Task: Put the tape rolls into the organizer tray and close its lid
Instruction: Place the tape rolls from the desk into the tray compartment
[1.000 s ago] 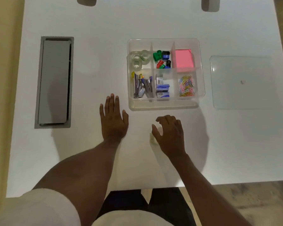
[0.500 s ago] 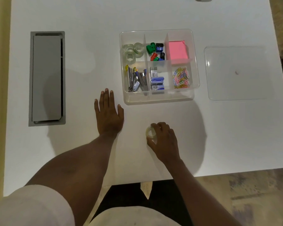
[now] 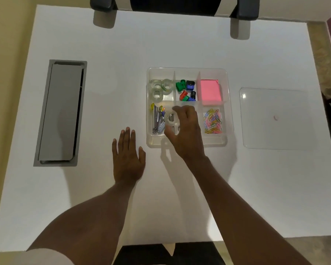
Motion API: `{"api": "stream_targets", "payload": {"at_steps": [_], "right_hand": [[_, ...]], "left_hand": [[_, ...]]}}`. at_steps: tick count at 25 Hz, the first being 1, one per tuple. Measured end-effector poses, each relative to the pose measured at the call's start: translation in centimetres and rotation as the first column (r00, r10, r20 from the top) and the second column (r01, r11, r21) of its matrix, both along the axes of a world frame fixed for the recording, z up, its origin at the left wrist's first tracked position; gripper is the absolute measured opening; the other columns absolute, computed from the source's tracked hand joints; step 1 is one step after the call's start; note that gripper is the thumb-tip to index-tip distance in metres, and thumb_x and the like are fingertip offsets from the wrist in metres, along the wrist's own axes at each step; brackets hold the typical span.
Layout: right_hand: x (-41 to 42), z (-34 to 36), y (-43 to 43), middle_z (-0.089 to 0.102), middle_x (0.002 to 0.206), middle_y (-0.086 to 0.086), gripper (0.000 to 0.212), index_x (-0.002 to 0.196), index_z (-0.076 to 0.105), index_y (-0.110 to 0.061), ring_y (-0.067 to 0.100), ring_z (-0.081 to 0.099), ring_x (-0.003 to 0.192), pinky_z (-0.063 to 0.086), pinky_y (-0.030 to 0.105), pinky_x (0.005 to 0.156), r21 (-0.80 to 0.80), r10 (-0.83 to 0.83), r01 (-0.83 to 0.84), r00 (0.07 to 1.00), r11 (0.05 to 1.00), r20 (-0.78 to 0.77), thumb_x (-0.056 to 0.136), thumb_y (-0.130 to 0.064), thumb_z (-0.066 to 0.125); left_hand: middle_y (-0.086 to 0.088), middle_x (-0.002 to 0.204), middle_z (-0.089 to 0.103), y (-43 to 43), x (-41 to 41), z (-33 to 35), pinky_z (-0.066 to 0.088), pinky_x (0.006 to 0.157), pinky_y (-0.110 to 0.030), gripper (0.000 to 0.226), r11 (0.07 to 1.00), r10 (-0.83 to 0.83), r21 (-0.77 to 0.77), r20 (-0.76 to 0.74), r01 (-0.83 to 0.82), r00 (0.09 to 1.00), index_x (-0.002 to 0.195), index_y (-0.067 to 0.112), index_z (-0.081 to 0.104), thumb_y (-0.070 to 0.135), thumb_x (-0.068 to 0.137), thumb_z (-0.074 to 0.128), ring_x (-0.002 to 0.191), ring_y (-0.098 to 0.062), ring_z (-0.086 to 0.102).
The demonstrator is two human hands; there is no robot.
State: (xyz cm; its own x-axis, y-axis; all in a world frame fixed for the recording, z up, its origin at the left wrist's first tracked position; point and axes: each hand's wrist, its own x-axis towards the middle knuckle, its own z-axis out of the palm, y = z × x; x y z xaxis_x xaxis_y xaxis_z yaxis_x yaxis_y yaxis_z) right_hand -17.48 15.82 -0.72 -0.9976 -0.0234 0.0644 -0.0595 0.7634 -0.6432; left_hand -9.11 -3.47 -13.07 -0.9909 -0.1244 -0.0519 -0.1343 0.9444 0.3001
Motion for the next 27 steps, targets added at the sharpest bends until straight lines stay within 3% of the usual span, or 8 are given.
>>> {"api": "stream_targets", "payload": {"at_steps": [5,10,15,22,27], "right_hand": [[-7.4,1.5,-0.6,0.048,0.130,0.010,0.051,0.130,0.055,-0.011,0.024,0.055,0.113,0.054,0.032,0.090,0.001,0.041,-0.041,0.999,0.999,0.019,0.084,-0.014,0.075],[-11.8,0.7,-0.9,0.060,0.118,0.006,0.046,0.123,0.055,-0.015,0.027,0.055,0.111,0.046,0.041,0.094,0.381,0.072,-0.096,0.994,0.920,0.076,0.087,-0.041,0.068],[-13.9,-1.0,-2.4,0.065,0.113,0.007,0.047,0.119,0.058,-0.014,0.028,0.056,0.113,0.041,0.041,0.098,0.575,0.097,-0.154,0.987,0.804,0.128,0.091,-0.051,0.063],[-15.2,-1.2,-3.3,0.062,0.115,0.011,0.048,0.112,0.065,-0.009,0.030,0.053,0.115,0.039,0.042,0.100,0.694,0.099,-0.199,0.978,0.691,0.182,0.088,-0.050,0.068],[-15.3,-0.6,-3.1,0.061,0.117,0.011,0.048,0.113,0.065,-0.010,0.030,0.052,0.116,0.039,0.042,0.100,0.716,0.098,-0.215,0.975,0.665,0.201,0.088,-0.051,0.067]], "left_hand": [[-0.003,0.178,0.013,-0.2,0.1,-0.4,0.014,0.135,-0.052,0.067,1.000,-0.008,-0.013,-0.006,0.008,1.000,0.168,0.019,0.017,0.044,0.107,0.024,0.167,-0.019,0.007],[-0.001,0.179,0.010,-0.2,0.0,-0.7,0.012,0.135,-0.051,0.067,1.000,-0.008,0.000,0.020,0.008,1.000,0.169,0.024,0.011,0.047,0.107,0.022,0.167,-0.019,0.006],[-0.001,0.179,0.009,-0.3,0.0,-0.9,0.011,0.135,-0.050,0.068,1.000,-0.012,0.001,0.034,0.012,0.999,0.170,0.024,0.008,0.049,0.107,0.019,0.167,-0.019,0.007],[0.000,0.179,0.006,-0.2,0.0,-1.0,0.012,0.135,-0.051,0.068,1.000,-0.014,0.010,0.036,0.013,0.999,0.169,0.026,-0.001,0.048,0.107,0.017,0.167,-0.019,0.006],[0.000,0.179,0.007,-0.1,0.0,-1.0,0.012,0.135,-0.051,0.070,1.000,-0.008,0.012,0.042,0.007,0.999,0.169,0.028,-0.004,0.048,0.107,0.021,0.167,-0.018,0.005]]}}
